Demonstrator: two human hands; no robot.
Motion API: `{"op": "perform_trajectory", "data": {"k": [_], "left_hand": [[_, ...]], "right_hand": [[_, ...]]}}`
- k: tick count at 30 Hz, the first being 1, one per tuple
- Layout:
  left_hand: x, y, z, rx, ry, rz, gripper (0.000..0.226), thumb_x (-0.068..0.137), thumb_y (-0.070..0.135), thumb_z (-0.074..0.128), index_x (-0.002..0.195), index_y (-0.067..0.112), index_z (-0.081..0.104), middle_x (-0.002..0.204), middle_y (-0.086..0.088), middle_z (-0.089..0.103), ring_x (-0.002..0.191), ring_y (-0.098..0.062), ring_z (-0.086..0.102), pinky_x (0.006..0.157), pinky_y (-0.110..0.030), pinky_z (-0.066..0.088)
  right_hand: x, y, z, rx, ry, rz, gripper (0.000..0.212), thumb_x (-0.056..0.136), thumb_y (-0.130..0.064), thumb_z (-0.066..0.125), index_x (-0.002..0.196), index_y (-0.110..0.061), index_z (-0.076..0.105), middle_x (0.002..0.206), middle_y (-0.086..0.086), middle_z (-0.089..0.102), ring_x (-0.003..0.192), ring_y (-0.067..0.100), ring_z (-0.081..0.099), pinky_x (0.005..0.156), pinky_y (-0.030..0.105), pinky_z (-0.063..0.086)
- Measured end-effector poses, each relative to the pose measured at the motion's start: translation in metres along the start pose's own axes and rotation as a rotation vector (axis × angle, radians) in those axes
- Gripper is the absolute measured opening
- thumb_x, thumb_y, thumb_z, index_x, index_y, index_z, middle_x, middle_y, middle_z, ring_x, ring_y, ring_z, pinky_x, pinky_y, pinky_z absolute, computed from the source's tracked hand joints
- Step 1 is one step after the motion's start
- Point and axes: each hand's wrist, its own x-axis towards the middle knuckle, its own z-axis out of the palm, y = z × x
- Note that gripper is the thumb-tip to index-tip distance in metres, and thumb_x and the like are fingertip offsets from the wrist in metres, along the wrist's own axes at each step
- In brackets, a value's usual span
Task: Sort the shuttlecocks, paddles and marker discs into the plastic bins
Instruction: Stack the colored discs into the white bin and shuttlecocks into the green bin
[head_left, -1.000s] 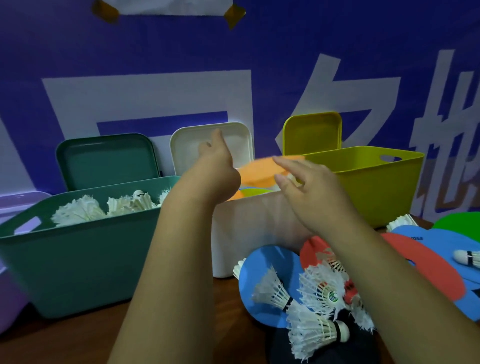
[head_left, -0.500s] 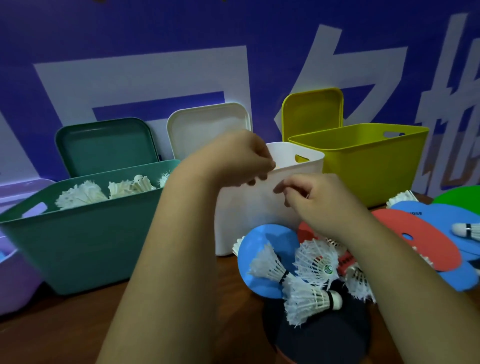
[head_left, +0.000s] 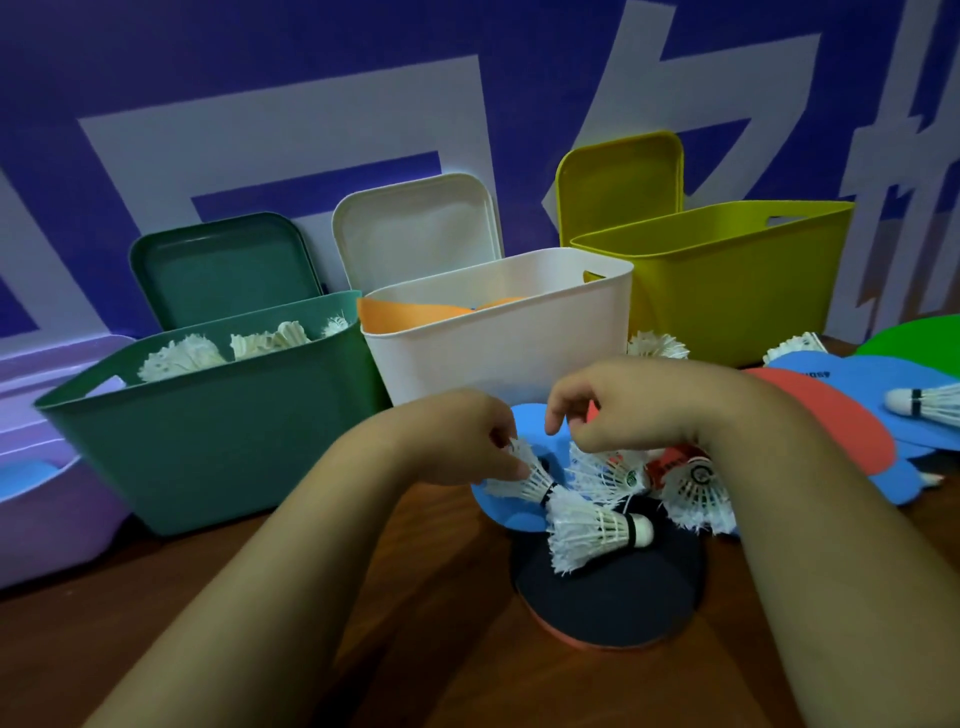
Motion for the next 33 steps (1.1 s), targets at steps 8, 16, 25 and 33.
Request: {"op": "perform_trajectory", "data": {"k": [8, 16, 25, 33], "left_hand": [[-0.019, -0.017, -0.023, -0.005, 0.105, 0.011, 0.019, 0.093, 0.042, 0.073, 0.083, 0.027, 0.067, 0.08, 0.008, 0.065, 0.073, -0.011, 0.057, 0.062, -0.028, 0.04], [-0.095, -0.067, -0.083, -0.014, 0.351, -0.099, 0.01, 0.091, 0.041, 0.076, 0.094, 0.032, 0.076, 0.085, 0.012, 0.072, 0.082, -0.007, 0.065, 0.079, -0.031, 0.055], [-0.159, -0.179, -0.101, -0.154, 0.966, -0.395, 0.009, 0.098, 0.025, 0.071, 0.101, 0.022, 0.079, 0.082, 0.002, 0.069, 0.071, -0.018, 0.063, 0.064, -0.034, 0.051], [-0.145, -0.242, -0.088, -0.258, 0.812, -0.549, 0.027, 0.104, 0.025, 0.056, 0.121, 0.021, 0.077, 0.12, -0.01, 0.073, 0.107, -0.032, 0.066, 0.084, -0.031, 0.045]], "right_hand": [[0.01, 0.0, 0.002, -0.007, 0.24, -0.019, 0.021, 0.1, -0.021, 0.067, 0.101, -0.041, 0.072, 0.094, -0.014, 0.067, 0.083, 0.005, 0.062, 0.068, 0.022, 0.044], [0.023, -0.053, 0.001, 0.244, 0.708, -0.209, 0.036, 0.094, -0.002, 0.064, 0.089, -0.035, 0.076, 0.096, -0.012, 0.058, 0.082, 0.001, 0.058, 0.07, 0.009, 0.039], [0.053, -0.177, 0.003, 0.533, 0.693, -0.204, 0.024, 0.1, -0.017, 0.064, 0.118, -0.024, 0.078, 0.115, -0.006, 0.066, 0.083, 0.009, 0.077, 0.085, 0.03, 0.064], [0.117, -0.254, 0.004, 0.528, 0.863, -0.085, 0.043, 0.091, -0.022, 0.06, 0.133, -0.017, 0.071, 0.126, 0.011, 0.064, 0.091, 0.025, 0.073, 0.086, 0.044, 0.063]]}}
